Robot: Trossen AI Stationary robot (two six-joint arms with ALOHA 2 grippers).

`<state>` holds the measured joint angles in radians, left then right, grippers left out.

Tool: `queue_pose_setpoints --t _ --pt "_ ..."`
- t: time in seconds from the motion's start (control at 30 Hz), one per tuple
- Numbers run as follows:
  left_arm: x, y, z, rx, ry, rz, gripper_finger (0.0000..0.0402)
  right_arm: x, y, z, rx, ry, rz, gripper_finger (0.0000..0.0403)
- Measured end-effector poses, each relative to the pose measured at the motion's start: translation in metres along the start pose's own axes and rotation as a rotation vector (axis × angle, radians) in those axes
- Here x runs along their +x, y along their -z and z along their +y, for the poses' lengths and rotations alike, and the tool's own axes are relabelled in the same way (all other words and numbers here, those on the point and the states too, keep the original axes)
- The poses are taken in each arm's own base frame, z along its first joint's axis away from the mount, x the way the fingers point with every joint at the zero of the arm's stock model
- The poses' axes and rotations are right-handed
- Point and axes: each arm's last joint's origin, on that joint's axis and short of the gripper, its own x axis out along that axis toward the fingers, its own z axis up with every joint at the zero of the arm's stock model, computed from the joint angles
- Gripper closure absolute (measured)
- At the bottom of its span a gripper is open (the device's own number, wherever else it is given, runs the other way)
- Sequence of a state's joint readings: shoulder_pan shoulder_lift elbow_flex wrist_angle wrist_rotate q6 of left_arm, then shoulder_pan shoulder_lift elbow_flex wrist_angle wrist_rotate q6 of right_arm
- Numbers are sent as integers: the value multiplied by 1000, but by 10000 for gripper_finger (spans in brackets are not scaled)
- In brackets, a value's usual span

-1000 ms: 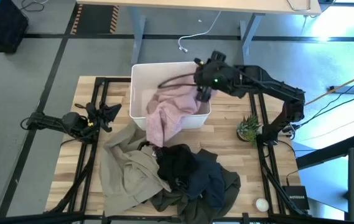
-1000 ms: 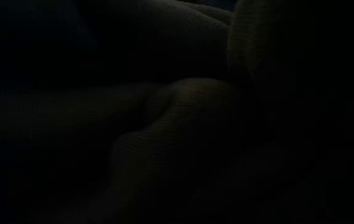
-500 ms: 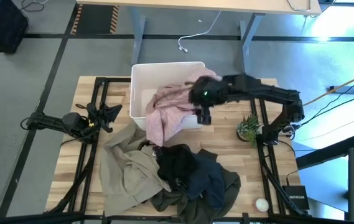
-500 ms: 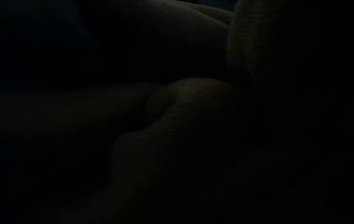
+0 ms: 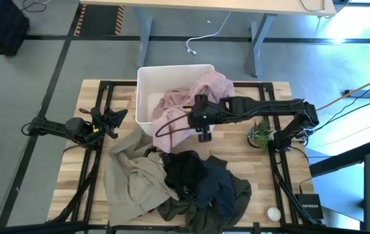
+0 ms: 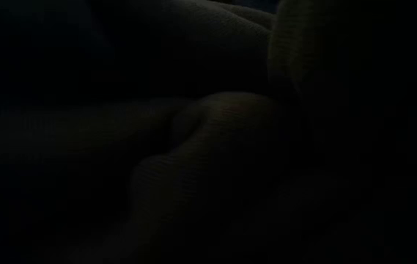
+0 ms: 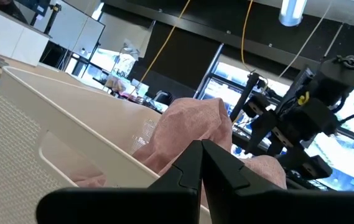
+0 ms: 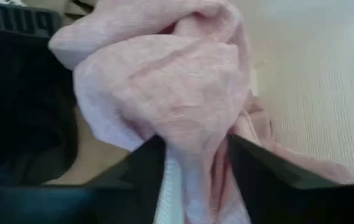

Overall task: Sort clothes
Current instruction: Put the pink dress into the white bin

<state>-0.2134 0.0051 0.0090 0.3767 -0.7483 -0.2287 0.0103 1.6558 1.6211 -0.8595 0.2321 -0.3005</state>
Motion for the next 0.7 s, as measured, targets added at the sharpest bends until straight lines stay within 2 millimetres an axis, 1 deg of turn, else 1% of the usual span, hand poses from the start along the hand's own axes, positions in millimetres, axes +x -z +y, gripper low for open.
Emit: queue_pose_setpoints --t 0.1,0.13,0.17,0.23,0.3,0.47,0.6,0.7 --pt "0 0 0 0 0 0 398 -3 -2 -3 8 5 -6 355" --pt "0 0 0 -1 0 0 398 -5 -3 -4 10 10 -16 378" --pt "0 0 0 -3 0 0 398 -8 -6 -6 3 17 -27 387" --pt "0 0 0 -4 0 0 398 -16 -13 -10 3 59 -59 380" --pt "0 0 0 -11 0 -1 398 -28 -22 -19 25 137 -113 376" --pt "0 -1 0 -24 1 -7 398 -72 -43 -58 114 339 -265 395" --pt "0 -1 0 -24 1 -7 398 -100 -48 -92 219 490 -366 384" --pt "0 -1 0 -27 1 -7 398 -110 -45 -115 282 566 -412 391"
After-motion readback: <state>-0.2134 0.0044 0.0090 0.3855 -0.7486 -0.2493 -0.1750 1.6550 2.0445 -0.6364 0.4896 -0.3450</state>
